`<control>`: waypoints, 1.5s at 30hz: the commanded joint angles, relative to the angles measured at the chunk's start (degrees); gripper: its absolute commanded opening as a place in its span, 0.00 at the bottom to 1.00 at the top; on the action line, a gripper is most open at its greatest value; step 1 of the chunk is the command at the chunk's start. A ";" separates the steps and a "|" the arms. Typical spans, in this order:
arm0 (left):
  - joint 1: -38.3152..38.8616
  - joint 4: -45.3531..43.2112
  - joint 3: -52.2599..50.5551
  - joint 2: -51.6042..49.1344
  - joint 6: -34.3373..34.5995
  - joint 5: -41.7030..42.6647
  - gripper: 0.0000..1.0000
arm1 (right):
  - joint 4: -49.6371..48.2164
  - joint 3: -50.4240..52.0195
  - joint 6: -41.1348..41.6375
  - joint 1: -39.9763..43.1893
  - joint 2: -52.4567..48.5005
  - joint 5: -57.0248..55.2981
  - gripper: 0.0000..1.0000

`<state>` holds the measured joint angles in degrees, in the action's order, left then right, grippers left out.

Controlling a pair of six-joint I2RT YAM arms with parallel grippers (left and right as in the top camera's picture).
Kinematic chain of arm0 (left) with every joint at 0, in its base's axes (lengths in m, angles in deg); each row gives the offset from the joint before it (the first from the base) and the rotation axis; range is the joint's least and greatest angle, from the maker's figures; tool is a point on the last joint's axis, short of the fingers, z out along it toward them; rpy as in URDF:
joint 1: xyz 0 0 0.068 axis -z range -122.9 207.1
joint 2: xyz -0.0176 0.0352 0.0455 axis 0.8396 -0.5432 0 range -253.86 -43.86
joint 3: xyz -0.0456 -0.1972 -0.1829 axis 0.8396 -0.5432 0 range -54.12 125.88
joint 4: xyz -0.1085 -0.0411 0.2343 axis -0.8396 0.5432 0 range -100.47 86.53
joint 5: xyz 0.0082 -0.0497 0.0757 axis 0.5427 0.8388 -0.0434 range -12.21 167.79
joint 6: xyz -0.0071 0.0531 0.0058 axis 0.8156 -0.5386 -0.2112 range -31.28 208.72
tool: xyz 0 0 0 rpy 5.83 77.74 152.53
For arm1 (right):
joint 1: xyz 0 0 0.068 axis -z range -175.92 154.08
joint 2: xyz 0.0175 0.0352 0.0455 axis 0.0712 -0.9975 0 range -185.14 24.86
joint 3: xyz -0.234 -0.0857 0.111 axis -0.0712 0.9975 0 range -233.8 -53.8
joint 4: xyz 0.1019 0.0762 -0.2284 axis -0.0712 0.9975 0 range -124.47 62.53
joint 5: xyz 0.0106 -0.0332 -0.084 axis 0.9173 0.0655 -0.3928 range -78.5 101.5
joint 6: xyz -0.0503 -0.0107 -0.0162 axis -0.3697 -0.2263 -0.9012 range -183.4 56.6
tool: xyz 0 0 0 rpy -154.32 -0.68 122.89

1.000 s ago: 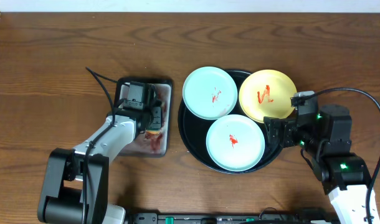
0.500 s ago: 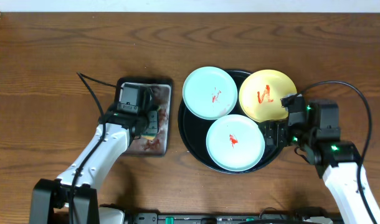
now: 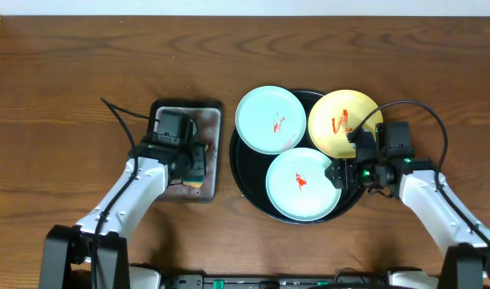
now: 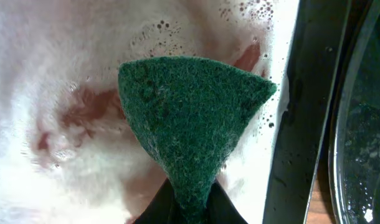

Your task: Clean dirty plates on tray and stack at the side

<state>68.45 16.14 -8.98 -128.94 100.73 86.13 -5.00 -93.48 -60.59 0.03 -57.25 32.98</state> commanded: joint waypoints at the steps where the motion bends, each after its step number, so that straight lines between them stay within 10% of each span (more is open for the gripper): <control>1: -0.13 -0.57 0.09 -0.44 1.05 4.42 0.07 | -1.64 -1.03 0.20 -0.57 -2.40 1.44 0.73; 34: 6.34 -4.59 0.02 -3.15 6.14 3.15 0.08 | -0.70 -0.74 1.44 -3.61 -4.83 -2.03 0.48; 45: 6.36 -0.87 4.07 8.96 6.16 -0.02 0.07 | 0.15 -0.09 1.88 -4.00 -4.92 -2.12 0.09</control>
<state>74.57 14.83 -7.14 -123.06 106.76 87.53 -4.91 -93.48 -58.86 -2.96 -61.71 30.62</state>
